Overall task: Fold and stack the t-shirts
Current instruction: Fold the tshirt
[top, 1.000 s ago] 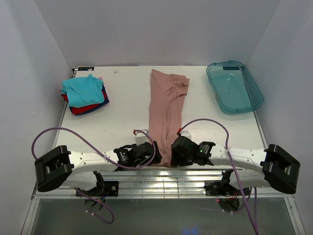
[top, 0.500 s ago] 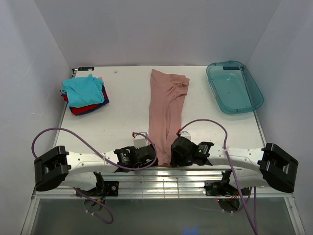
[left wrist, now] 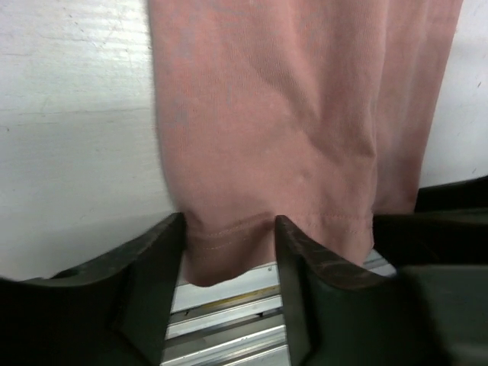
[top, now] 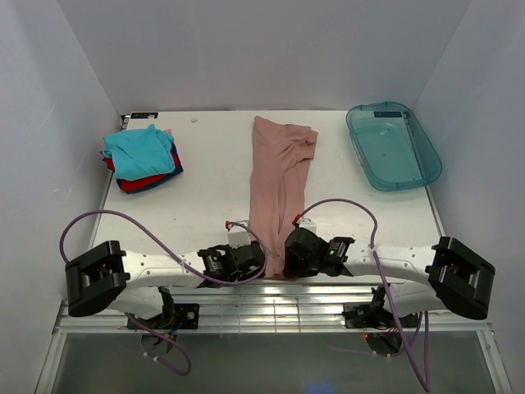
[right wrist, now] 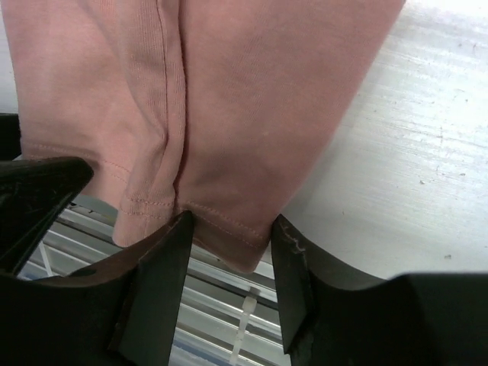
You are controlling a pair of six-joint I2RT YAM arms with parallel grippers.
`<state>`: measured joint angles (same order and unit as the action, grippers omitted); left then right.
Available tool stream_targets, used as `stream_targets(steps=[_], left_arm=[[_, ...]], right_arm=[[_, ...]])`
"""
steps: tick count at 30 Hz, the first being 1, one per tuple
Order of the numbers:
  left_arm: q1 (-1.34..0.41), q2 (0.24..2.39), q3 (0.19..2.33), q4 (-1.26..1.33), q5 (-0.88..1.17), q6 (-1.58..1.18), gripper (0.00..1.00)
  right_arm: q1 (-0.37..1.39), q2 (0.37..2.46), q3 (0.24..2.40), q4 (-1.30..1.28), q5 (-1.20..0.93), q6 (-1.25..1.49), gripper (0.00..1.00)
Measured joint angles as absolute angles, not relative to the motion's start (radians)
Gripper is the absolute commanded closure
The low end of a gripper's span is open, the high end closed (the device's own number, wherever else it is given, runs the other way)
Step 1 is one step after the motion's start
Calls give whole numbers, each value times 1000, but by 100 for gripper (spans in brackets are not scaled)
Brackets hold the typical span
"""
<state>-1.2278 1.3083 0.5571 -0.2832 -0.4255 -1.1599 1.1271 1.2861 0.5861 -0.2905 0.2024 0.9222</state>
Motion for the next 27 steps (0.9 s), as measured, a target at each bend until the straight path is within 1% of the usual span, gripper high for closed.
stream_targets(steps=[1, 2, 4, 5, 7, 9, 13, 18, 22, 27], left_arm=[[-1228, 1313, 557, -282, -420, -1159, 48], [-1228, 1317, 557, -281, -416, -1159, 63], [-1227, 1325, 557, -284, -400, -1163, 79], [-1228, 1331, 556, -283, -394, -1163, 89], [-1228, 1334, 558, -279, -380, -1162, 96], [-1228, 1336, 561, -280, -371, -1159, 100], [-1228, 1349, 594, -312, -365, -1140, 100], [-1224, 1377, 716, -389, -405, -1092, 100], [-1160, 1383, 795, -391, -436, -1039, 100], [-1034, 1382, 813, -376, -453, -950, 100]], right_arm=[[1127, 1291, 587, -286, 200, 920, 60], [1127, 1295, 587, -284, 199, 917, 76], [1127, 1298, 587, -284, 193, 916, 89], [1127, 1297, 587, -281, 191, 918, 92], [1127, 1293, 587, -283, 188, 920, 92], [1127, 1287, 587, -290, 188, 920, 92], [1129, 1269, 602, -340, 200, 915, 92], [1132, 1283, 731, -440, 255, 890, 92], [1127, 1341, 856, -473, 323, 853, 92], [1090, 1414, 943, -501, 395, 799, 92]])
